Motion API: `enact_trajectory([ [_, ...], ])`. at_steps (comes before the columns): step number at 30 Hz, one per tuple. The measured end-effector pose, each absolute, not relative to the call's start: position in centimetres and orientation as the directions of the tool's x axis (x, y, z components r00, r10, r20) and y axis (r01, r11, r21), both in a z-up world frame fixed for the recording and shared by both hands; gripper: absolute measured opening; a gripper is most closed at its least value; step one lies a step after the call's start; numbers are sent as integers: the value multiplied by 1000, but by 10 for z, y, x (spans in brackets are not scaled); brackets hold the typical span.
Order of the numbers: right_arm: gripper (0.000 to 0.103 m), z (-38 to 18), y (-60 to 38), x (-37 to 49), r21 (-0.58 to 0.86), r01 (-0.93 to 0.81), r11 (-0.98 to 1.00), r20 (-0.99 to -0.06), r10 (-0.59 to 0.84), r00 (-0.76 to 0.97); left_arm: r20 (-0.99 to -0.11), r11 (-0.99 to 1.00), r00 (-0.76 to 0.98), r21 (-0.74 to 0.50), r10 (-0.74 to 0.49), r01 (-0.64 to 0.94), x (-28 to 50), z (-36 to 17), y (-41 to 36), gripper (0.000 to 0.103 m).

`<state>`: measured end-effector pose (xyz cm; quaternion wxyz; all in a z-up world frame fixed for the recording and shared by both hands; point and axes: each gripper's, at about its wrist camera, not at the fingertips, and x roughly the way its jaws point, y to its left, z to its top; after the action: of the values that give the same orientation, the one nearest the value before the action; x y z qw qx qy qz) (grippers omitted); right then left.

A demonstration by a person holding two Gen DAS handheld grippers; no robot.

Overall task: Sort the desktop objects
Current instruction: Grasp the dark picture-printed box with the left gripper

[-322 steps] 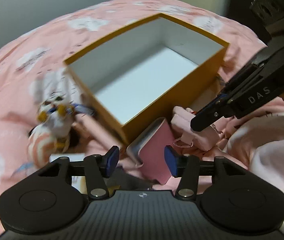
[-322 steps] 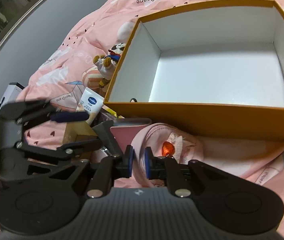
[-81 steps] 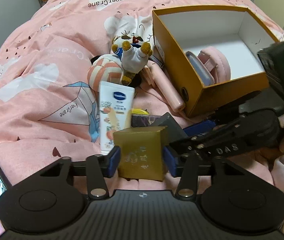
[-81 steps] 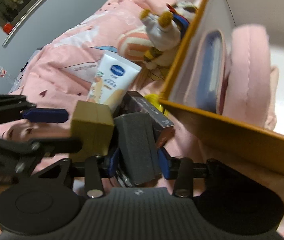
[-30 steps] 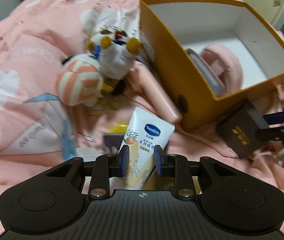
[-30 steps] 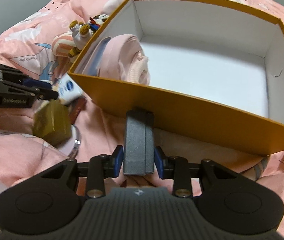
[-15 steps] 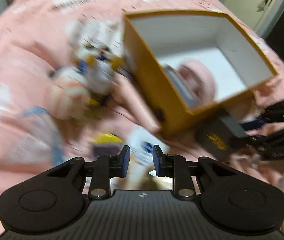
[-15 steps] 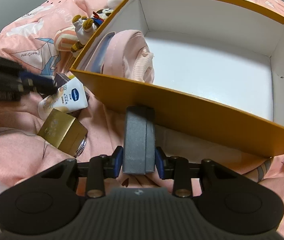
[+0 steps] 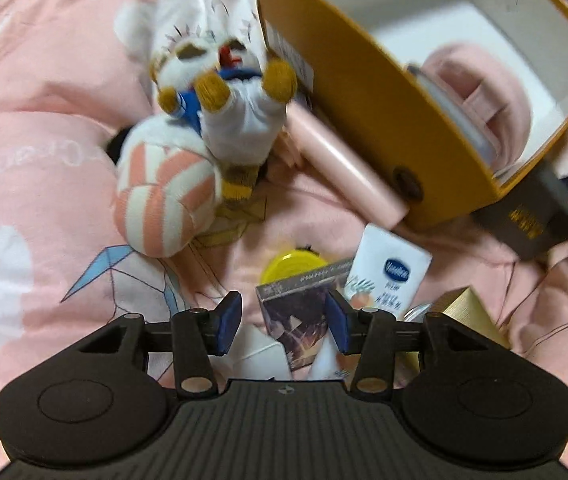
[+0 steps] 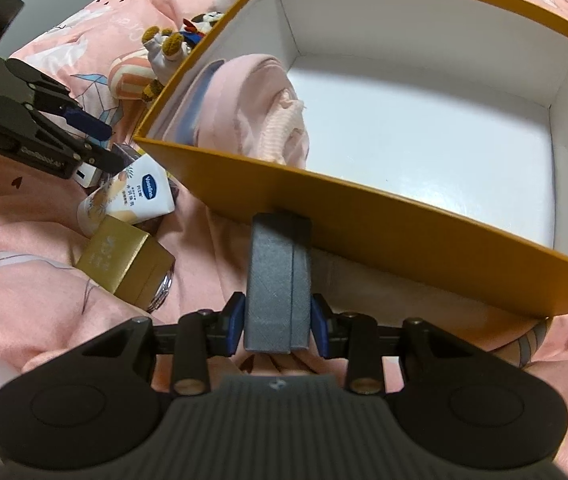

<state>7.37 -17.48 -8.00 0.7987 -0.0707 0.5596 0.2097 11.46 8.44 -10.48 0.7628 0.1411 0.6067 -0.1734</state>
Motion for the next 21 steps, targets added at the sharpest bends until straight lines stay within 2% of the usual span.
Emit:
enact_trajectory([
  [3, 37, -81, -177, 76, 139, -415, 899, -924, 269, 273, -984, 890, 158, -4, -85, 456, 120, -117, 86, 58],
  [10, 37, -88, -174, 82, 159, -413, 897, -924, 282, 257, -973, 890, 73, -167, -217, 423, 135, -134, 96, 71],
  [11, 37, -89, -175, 83, 162, -413, 896, -924, 284, 255, -970, 887, 57, -191, -236, 420, 136, -138, 96, 76],
  [14, 38, -90, -177, 84, 169, -411, 896, -923, 290, 252, -967, 891, 50, -210, -250, 402, 137, -145, 94, 80],
  [16, 38, -90, -178, 84, 171, -407, 897, -922, 292, 254, -969, 895, 63, -194, -239, 401, 135, -143, 92, 78],
  [21, 39, -90, -182, 83, 176, -396, 901, -920, 294, 259, -972, 905, 157, -94, -173, 414, 114, -121, 82, 57],
])
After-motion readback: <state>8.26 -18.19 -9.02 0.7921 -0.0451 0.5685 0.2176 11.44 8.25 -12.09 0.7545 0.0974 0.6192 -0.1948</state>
